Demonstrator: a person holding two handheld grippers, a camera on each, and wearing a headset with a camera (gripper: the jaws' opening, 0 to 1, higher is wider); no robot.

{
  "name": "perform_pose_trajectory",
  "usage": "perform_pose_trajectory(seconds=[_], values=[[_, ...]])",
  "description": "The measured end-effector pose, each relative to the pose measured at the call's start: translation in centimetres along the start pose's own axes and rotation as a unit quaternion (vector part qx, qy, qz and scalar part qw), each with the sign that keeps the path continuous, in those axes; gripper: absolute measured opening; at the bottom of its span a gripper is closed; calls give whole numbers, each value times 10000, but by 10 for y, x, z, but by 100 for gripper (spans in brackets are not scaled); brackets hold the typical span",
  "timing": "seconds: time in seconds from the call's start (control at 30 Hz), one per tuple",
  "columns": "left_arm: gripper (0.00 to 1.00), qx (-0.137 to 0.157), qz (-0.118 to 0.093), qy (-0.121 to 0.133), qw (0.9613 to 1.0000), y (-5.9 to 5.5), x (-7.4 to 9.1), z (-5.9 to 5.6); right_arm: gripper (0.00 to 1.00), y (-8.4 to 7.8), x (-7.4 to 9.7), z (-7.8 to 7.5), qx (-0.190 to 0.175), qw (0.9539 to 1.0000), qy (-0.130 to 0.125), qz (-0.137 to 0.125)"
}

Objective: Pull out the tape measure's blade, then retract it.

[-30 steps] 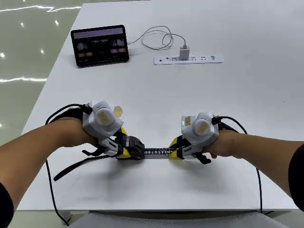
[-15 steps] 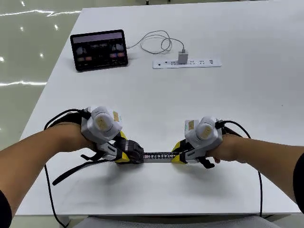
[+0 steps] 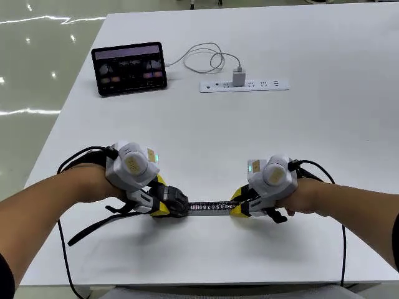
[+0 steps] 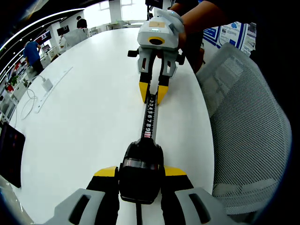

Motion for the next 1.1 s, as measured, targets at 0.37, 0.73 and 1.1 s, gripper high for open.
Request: perform_pose_trajectory(seconds=[0.37,0.73,1.1], values=[[30,16,-17,48,10000,-1,0,0,10,-4,4,-1,37,10000,-36,31],[30,13,-15,64,10000,0,0,-2,10,-8,8,-3,58,10000,-68,41],[30,-2,-1,59,10000,2,1,-3,10,-12,12,-5,16,10000,-60,23]])
Point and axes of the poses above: the centre of the closed fingertips' face, and the gripper's own axes: x roughly backward along the fingers, z roughly to its left, y roughly out of its top, the point moved 7 cm from there along x, roughly backward along the fingers, and after that the axes turned 12 degrees about -x, right-handed, at the moved point
